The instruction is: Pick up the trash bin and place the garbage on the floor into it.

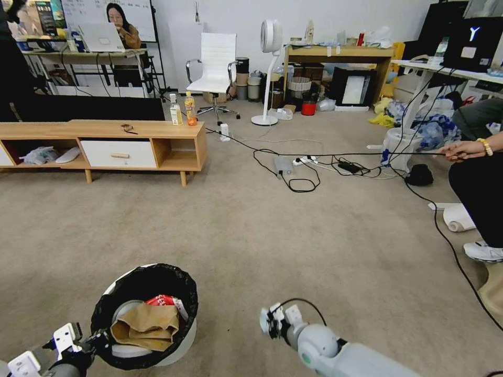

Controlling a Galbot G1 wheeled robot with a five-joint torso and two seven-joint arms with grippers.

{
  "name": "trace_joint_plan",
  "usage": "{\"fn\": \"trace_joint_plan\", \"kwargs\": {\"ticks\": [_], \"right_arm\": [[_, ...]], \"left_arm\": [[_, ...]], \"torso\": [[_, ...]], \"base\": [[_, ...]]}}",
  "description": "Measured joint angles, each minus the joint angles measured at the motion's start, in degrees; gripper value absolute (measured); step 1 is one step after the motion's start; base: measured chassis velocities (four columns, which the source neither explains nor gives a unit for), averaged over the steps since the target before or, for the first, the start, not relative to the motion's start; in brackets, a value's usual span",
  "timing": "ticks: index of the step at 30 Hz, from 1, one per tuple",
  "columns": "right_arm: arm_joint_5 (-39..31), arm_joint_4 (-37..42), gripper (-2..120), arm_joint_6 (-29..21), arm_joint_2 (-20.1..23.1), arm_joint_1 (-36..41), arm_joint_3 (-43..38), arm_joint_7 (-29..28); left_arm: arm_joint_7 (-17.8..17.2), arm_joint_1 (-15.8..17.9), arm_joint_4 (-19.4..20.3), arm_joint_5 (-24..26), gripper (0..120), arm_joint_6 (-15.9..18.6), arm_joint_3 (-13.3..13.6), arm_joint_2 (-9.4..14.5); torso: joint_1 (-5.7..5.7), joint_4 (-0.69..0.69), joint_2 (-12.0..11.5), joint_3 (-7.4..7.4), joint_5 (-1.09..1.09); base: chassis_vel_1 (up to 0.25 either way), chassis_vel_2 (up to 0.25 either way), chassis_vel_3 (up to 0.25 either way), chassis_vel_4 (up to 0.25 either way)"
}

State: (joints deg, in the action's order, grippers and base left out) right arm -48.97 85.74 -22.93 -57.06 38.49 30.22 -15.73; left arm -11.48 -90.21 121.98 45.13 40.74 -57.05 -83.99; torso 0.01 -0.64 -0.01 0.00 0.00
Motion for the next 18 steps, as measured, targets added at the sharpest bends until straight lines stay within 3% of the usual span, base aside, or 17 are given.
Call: {"fn": "trace_joint_plan", "kwargs": {"ticks": [8,18], "right_arm": [[-2.4,15.4,0,0.1,3.4,-2.3,-4.1,-2.5],[-7.3,29.1,0,0.3,2.2,-10.0,-8.4,-3.8]], "left_arm": [[-1.1,-0.2,1.7,2.0,3,0.6,0.1,0.3],[-1.4,-1.2,3.8,2.9,3,0.8,-0.2,0.8]], "torso": [[0.00,0.00,0.0,0.00,0.00],[0.00,0.00,0.0,-0.01,0.00]], "base": [[0.000,0.000,0.000,0.000],[0.000,0.000,0.000,0.000]]}}
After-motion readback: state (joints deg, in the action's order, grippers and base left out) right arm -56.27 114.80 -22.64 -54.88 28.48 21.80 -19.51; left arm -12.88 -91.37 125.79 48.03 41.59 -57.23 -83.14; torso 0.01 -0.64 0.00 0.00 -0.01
